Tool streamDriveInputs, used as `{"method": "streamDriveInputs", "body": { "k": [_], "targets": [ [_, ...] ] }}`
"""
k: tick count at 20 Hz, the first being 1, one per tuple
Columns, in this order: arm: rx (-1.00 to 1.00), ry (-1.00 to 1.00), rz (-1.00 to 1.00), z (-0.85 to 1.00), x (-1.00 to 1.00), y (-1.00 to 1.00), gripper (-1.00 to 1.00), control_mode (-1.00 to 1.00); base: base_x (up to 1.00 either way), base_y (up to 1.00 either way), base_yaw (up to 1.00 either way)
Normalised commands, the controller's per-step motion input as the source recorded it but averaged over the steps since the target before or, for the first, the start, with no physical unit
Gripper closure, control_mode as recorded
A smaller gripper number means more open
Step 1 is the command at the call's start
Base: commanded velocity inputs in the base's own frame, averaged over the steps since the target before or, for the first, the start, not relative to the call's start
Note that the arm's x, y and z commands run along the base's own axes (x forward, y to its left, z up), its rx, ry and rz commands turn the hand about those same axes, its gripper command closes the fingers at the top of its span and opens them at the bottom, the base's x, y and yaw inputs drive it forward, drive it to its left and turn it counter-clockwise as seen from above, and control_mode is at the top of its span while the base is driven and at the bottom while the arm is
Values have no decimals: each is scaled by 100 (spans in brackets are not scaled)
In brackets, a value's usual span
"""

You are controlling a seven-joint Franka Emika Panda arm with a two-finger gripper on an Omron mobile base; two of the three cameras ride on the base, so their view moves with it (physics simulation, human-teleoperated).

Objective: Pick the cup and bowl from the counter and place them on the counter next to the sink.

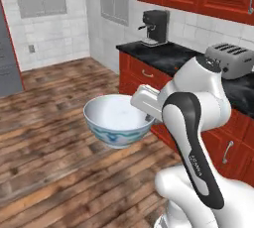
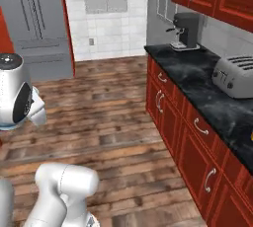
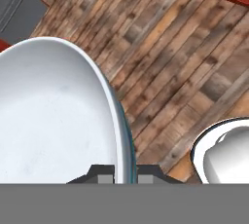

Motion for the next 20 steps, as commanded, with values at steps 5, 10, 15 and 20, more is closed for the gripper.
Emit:
{"method": "streamDriveInputs", "body": {
  "k": [5, 10, 15, 20],
  "targets": [
    [0, 0, 0, 0, 0, 0, 100, 100, -17, -42, -76],
    [0, 0, 0, 0, 0, 0, 100, 100, -24, -41, -74],
    [0, 0, 0, 0, 0, 0, 100, 100, -20, -46, -74],
    [0, 0, 0, 0, 0, 0, 100, 100, -5, -75, -69]
  ]
}}
